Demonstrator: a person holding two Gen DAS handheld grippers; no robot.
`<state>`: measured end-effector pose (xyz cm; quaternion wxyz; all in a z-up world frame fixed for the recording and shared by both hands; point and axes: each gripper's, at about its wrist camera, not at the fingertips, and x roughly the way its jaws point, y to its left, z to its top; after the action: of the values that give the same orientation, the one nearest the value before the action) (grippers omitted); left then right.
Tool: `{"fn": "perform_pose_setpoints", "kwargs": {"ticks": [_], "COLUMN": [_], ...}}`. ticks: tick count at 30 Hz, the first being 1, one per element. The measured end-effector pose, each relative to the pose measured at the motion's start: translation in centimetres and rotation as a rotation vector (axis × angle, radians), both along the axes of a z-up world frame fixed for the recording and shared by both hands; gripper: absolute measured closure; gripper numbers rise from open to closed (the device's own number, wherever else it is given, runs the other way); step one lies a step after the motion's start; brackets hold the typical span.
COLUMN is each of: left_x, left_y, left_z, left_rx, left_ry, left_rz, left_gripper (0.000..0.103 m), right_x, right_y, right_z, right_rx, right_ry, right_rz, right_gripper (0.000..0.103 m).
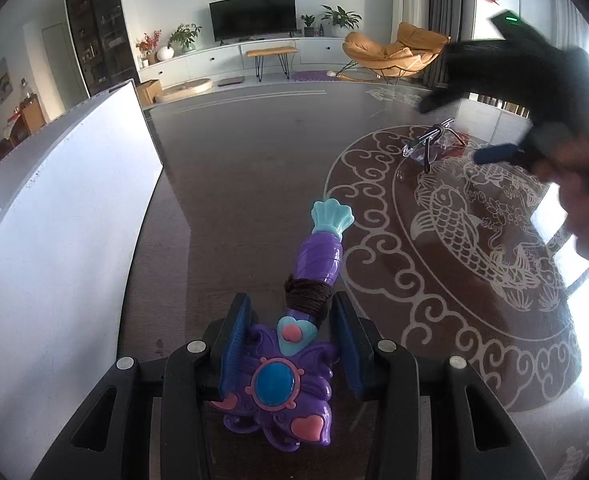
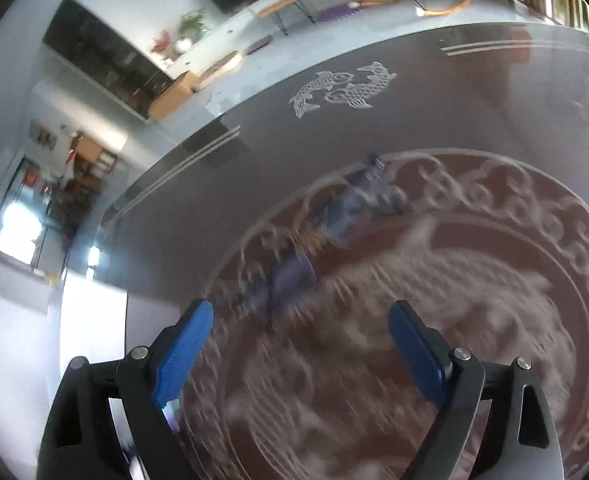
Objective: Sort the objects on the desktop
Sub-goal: 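Close the right tool on the rimless eyeglasses at the bridge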
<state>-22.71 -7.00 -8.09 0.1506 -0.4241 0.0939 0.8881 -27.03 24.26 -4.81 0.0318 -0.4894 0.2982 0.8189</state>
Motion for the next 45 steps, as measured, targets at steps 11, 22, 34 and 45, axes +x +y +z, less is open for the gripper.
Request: {"fn": "perform_pose_setpoints", "kwargs": {"ticks": [11, 22, 34, 45], "left_x": [-0.2, 5.5, 7.6, 7.3], "left_y": [-0.1, -0.1, 0.4, 0.5], "left_z": [0.0, 0.0, -0.8, -1.0], "left_rx": [0.016, 0.031, 0.015, 0.006], "left_ry": [-0.008, -0.016, -0.090, -0.085], "left_rz": [0.000, -0.037, -0.027, -0.046], "left_gripper": [0.060, 0.061, 0.000, 0.000], "right_x": [0.2, 21.5, 29.2, 28.2], "right_y": [-2.6, -5.7, -3.9, -4.6], "right_z": [-0.5, -0.1, -1.4, -1.9], "right_rx": [0.203, 0.383, 0.503, 0.517], "right_ry": [-0.019, 0.076, 0.144, 0.122], "right_rz": [0.106, 0.419, 0.338, 0.379], "right_gripper": [0.085, 0.085, 0.023, 0.000]}}
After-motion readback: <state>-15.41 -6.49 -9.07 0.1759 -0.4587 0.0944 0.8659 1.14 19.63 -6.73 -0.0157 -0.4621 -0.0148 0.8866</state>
